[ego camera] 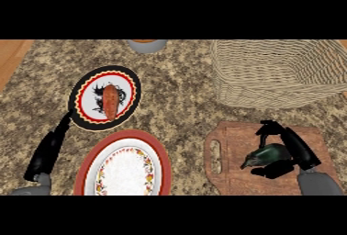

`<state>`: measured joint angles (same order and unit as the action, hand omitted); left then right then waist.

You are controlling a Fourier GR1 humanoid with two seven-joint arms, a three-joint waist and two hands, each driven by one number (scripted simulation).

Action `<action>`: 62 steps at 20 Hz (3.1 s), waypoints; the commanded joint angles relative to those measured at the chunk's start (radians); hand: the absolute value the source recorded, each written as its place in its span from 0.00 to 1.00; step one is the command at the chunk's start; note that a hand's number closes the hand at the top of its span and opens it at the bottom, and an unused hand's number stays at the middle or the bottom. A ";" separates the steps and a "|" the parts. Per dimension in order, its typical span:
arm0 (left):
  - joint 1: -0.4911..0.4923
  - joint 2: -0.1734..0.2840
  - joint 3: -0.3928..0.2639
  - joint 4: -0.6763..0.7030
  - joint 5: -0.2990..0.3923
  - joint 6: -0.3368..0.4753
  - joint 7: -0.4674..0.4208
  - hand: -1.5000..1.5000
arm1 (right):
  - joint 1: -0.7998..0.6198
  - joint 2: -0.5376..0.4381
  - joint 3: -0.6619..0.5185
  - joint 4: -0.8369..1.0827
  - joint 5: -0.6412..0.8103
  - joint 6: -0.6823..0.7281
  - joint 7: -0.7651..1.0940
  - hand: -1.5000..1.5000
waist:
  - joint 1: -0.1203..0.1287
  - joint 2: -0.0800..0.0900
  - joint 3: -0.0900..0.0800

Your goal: Pick the eggplant from the cutting board and place it in the basket

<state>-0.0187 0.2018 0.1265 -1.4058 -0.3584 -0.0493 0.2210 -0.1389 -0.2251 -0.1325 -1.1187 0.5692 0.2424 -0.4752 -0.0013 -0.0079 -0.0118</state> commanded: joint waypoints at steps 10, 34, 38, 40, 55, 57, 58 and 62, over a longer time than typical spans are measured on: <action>0.002 -0.014 -0.014 -0.009 0.003 -0.011 0.000 0.50 | 0.021 -0.313 -0.115 0.080 0.339 -0.287 0.317 1.00 | 0.009 0.016 0.010; 0.038 0.010 0.009 -0.085 0.011 -0.033 0.033 0.50 | 0.047 -0.518 -0.514 -0.736 -0.117 0.096 0.549 1.00 | -0.006 0.003 0.011; -0.005 -0.007 0.003 -0.032 -0.010 -0.007 0.044 0.50 | -0.056 -0.550 -0.500 -0.816 -0.240 0.243 0.734 1.00 | -0.004 0.005 0.011; 0.013 -0.016 -0.004 -0.017 -0.010 -0.007 0.008 0.50 | -0.149 -0.560 -0.447 -0.799 -0.236 0.239 0.844 1.00 | 0.006 0.007 0.011; -0.040 0.008 0.024 0.037 0.001 -0.028 -0.002 0.50 | -0.491 -0.499 -0.137 -0.574 -0.220 0.211 1.009 1.00 | 0.013 0.010 0.011; -0.004 0.003 0.016 0.013 -0.002 -0.022 -0.039 0.50 | -0.478 -0.437 -0.064 -0.579 -0.156 0.165 1.014 1.00 | 0.016 0.010 0.011; -0.017 -0.039 -0.004 0.055 -0.030 0.026 -0.045 0.50 | -0.512 -0.449 -0.086 -0.547 -0.176 0.181 1.024 1.00 | 0.010 0.009 0.011; 0.014 -0.030 -0.010 -0.027 -0.017 -0.006 -0.007 0.50 | -0.542 -0.398 -0.014 -0.446 -0.070 0.119 1.013 1.00 | 0.013 0.009 0.012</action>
<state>-0.0262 0.1836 0.1258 -1.4088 -0.3762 -0.0552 0.2143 -0.6579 -0.6662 -0.1978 -1.6286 0.4335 0.4035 0.5330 0.0143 0.0019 -0.0007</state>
